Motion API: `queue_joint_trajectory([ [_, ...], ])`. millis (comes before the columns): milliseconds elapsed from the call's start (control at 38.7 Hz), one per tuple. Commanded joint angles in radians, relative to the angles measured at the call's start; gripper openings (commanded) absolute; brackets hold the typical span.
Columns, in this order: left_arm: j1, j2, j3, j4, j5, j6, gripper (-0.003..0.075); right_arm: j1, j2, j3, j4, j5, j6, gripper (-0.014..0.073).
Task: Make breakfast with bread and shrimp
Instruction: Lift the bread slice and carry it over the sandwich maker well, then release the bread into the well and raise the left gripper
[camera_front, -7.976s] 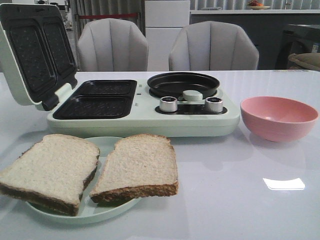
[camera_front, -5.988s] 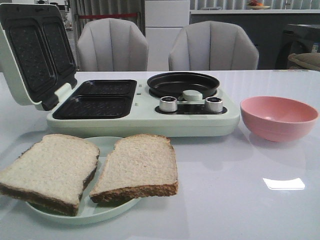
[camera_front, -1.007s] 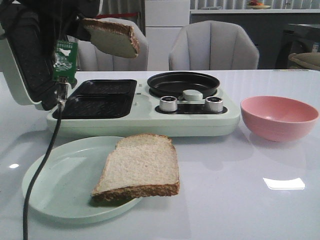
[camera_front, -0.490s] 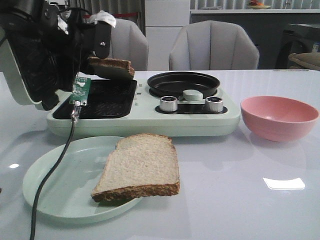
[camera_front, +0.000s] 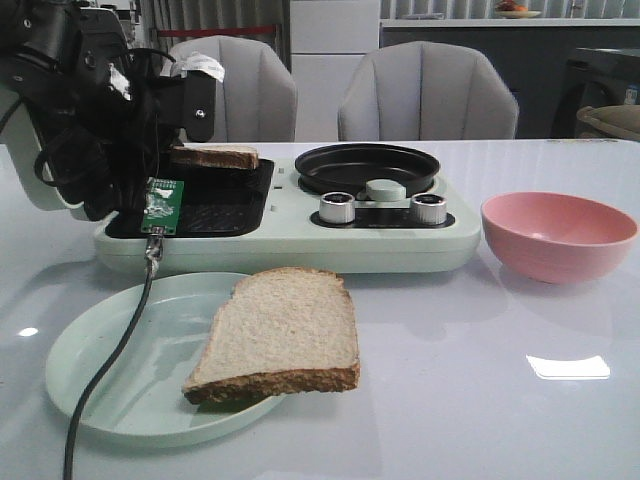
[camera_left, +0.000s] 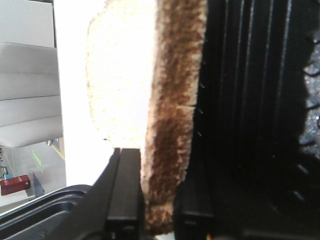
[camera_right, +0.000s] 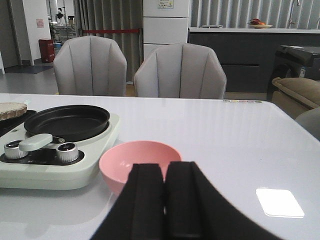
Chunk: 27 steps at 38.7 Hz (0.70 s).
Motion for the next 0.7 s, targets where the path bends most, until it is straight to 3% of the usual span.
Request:
queue_joint_trajectory([
  [0, 0.000, -0.065, -0.015, -0.047, -0.019, -0.014, 0.0282, -0.006, -0.019, -0.012, -0.011, -0.080, -0.001, 0.0141],
  [181, -0.004, -0.112, 0.024, -0.080, -0.065, -0.014, 0.0434, -0.006, -0.019, -0.012, -0.011, -0.080, -0.001, 0.0141],
  [465, -0.004, -0.188, 0.076, -0.244, -0.065, -0.014, 0.0454, -0.006, -0.019, -0.012, -0.011, -0.080, -0.001, 0.0141],
  [671, -0.004, -0.247, 0.113, -0.432, -0.058, -0.014, 0.0545, -0.006, -0.019, -0.012, -0.011, -0.080, -0.001, 0.0141],
])
